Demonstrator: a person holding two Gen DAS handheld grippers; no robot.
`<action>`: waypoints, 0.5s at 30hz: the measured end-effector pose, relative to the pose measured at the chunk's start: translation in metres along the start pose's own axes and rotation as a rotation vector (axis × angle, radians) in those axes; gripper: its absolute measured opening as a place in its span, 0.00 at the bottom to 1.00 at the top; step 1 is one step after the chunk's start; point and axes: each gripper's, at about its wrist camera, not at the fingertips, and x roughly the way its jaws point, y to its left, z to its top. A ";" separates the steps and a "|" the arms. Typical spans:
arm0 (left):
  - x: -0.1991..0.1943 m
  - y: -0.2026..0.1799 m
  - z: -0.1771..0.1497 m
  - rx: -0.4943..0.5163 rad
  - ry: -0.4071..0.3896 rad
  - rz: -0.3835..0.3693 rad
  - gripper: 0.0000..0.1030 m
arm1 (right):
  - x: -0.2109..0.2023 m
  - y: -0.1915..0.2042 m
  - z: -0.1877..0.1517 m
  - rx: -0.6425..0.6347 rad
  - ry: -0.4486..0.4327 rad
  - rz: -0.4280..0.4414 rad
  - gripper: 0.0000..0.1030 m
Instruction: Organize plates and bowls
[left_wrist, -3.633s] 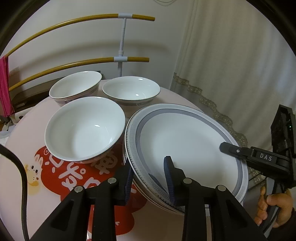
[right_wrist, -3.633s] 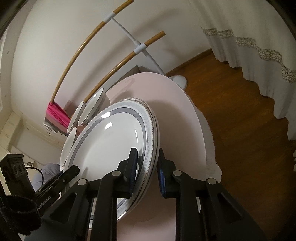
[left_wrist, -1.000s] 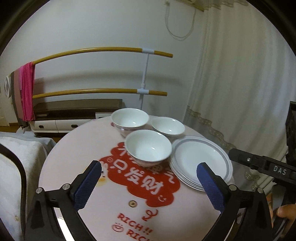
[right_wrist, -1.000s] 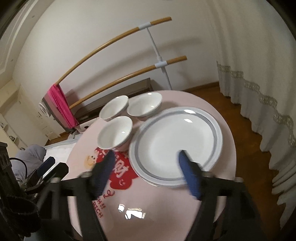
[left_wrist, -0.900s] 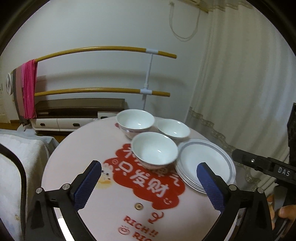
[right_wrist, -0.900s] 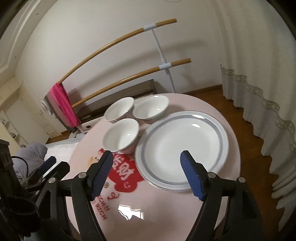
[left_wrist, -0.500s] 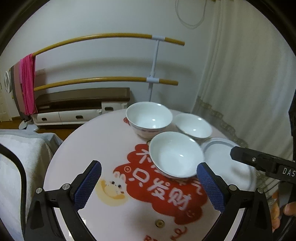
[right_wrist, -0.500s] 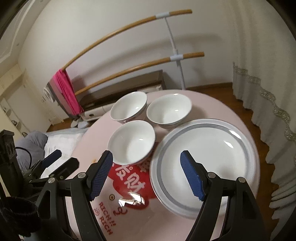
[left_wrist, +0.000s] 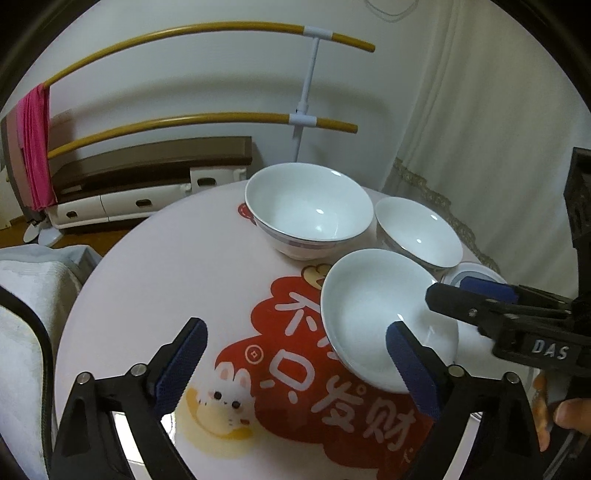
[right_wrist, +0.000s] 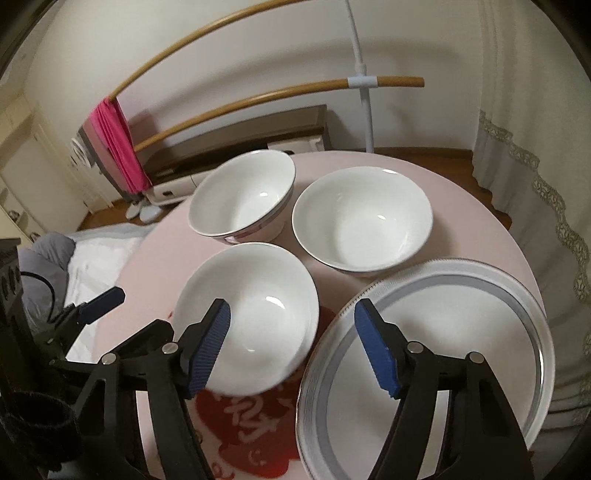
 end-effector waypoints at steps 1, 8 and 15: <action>0.003 0.000 0.001 0.004 0.007 -0.006 0.86 | 0.002 -0.001 0.000 -0.005 0.005 -0.008 0.67; 0.024 0.000 0.004 0.023 0.057 -0.008 0.65 | 0.016 0.004 0.001 -0.041 0.043 -0.012 0.48; 0.039 -0.003 0.005 0.021 0.111 -0.049 0.39 | 0.025 -0.002 0.000 -0.026 0.086 0.015 0.27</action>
